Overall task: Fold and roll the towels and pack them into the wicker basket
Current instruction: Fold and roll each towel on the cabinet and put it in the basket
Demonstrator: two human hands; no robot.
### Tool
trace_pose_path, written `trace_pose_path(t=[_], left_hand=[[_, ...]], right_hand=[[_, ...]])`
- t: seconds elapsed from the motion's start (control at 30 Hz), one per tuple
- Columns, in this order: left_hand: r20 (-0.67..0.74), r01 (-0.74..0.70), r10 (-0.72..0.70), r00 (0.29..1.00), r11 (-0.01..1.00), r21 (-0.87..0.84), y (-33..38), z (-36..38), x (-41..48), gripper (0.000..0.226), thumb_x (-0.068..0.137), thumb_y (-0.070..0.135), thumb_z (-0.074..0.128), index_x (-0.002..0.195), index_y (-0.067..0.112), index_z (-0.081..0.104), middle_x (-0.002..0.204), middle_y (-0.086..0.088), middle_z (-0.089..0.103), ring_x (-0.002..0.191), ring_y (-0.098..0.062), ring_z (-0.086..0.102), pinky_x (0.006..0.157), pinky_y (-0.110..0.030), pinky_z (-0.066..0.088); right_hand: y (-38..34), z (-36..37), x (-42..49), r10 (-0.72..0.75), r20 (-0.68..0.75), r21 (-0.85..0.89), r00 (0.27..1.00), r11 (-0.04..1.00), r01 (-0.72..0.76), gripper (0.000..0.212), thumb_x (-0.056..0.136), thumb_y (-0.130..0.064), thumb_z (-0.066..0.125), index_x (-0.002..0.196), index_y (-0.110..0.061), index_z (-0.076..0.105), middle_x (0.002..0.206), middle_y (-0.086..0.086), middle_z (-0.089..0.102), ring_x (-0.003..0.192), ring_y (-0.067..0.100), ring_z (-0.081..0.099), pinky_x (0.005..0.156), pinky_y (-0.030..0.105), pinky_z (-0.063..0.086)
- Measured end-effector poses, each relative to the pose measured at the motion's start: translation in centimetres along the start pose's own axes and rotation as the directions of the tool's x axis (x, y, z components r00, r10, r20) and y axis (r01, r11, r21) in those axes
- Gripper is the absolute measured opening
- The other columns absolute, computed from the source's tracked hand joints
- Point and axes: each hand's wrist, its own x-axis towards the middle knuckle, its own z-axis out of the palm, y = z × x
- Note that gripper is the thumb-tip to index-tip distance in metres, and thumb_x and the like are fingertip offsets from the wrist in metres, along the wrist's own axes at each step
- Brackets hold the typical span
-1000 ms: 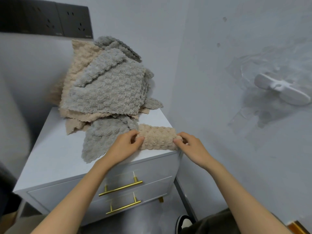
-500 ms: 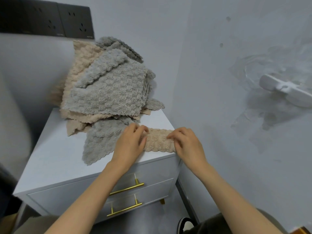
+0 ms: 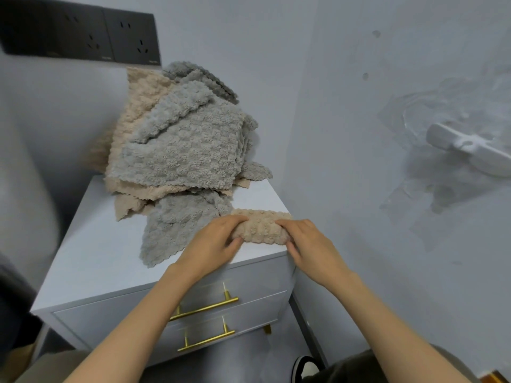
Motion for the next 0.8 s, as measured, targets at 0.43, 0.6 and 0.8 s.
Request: trace_pose_path(t=[0.43,0.6,0.8], left_hand=[[0.118,0.358,-0.348,0.930,0.930,-0.080,1.0,-0.1,1.5,0.038,0.098,0.042,0.040,0.069,0.018,0.039,0.081,-0.004,0.045,0.076,-0.018,0.041,0.065,-0.032,0.029],[0.106,0.352,-0.346,0.932,0.935,-0.036,1.2,-0.1,1.8,0.036,0.098,0.042,0.041,0.070,0.019,0.037,0.072,0.000,0.042,0.069,-0.018,0.039,0.056,-0.030,0.026],[0.223,0.342,-0.318,0.922,0.936,-0.081,1.6,-0.9,1.5,0.037,0.096,0.040,0.048,0.070,0.020,0.032,0.063,0.003,0.036,0.055,-0.009,0.030,0.049,-0.025,0.022]], right_hand=[[0.1,-1.8,2.1,0.304,0.198,0.396,0.932,0.845,-0.359,0.038,0.094,-0.022,0.047,0.056,-0.021,0.041,0.060,-0.001,0.038,0.062,0.013,0.034,0.056,0.024,0.024],[-0.6,-2.4,3.0,0.354,0.337,0.369,0.872,0.803,-0.469,0.020,0.096,-0.019,0.042,0.100,-0.014,0.060,0.092,-0.001,0.061,0.084,0.012,0.051,0.065,0.021,0.037],[-1.1,-2.5,4.2,0.346,0.430,0.210,0.834,0.860,-0.465,0.032,0.095,-0.020,0.042,0.064,-0.014,0.036,0.070,0.005,0.046,0.073,0.022,0.042,0.055,0.025,0.028]])
